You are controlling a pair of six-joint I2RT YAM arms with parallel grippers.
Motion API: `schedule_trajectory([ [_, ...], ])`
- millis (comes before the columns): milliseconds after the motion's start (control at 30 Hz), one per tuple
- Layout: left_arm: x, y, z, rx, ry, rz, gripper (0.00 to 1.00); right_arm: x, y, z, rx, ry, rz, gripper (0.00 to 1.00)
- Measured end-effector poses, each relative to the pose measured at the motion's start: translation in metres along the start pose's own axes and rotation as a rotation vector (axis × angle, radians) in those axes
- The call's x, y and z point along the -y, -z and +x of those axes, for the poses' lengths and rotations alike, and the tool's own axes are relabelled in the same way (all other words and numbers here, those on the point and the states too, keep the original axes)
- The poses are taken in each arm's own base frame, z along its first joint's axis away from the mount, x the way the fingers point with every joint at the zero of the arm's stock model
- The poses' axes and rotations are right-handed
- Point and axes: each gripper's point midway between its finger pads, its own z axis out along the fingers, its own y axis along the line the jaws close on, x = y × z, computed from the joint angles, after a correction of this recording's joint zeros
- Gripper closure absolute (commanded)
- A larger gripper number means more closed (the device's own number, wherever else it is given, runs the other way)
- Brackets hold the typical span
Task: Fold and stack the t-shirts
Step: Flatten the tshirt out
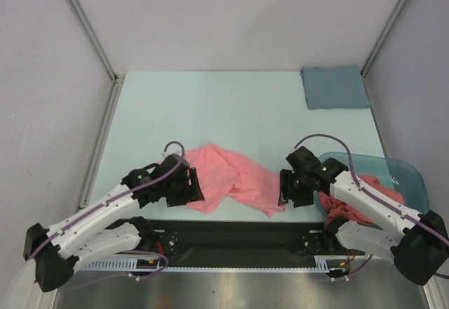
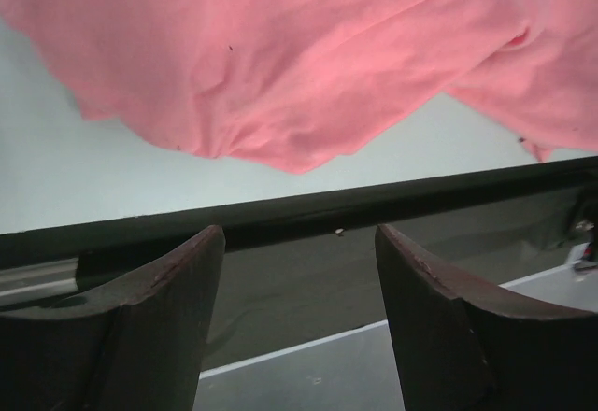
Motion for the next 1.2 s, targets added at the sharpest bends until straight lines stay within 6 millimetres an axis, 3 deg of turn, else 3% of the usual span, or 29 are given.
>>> schedule_trajectory([
  [100,0.0,-0.002,0.003,0.029,0.088,0.04,0.29,0.0,-0.002,0.001,0.005,-0.006,-0.011,0.41],
  [333,-0.014,-0.04,0.022,-0.027,0.214,-0.01,0.3,-0.005,-0.003,-0.002,0.016,-0.021,-0.032,0.43],
  [700,0.001,-0.07,0.005,-0.049,0.222,-0.093,0.36,-0.006,-0.003,-0.003,0.036,-0.033,-0.04,0.45],
  [933,-0.001,-0.078,0.015,-0.108,0.218,-0.135,0.36,-0.006,-0.005,-0.006,0.042,-0.044,-0.037,0.45],
  [1033,0.0,-0.079,0.015,-0.112,0.219,-0.131,0.47,-0.003,-0.01,-0.004,0.034,-0.056,-0.029,0.47],
  [1067,0.0,-0.08,0.015,-0.112,0.218,-0.126,0.58,-0.003,-0.012,-0.003,0.03,-0.062,-0.025,0.48],
  [1133,-0.001,-0.082,0.017,-0.117,0.216,-0.116,0.67,-0.002,-0.016,-0.003,0.026,-0.071,-0.022,0.48],
  [1200,-0.002,-0.083,0.017,-0.12,0.218,-0.106,0.84,-0.002,-0.02,-0.003,0.021,-0.072,-0.019,0.49],
])
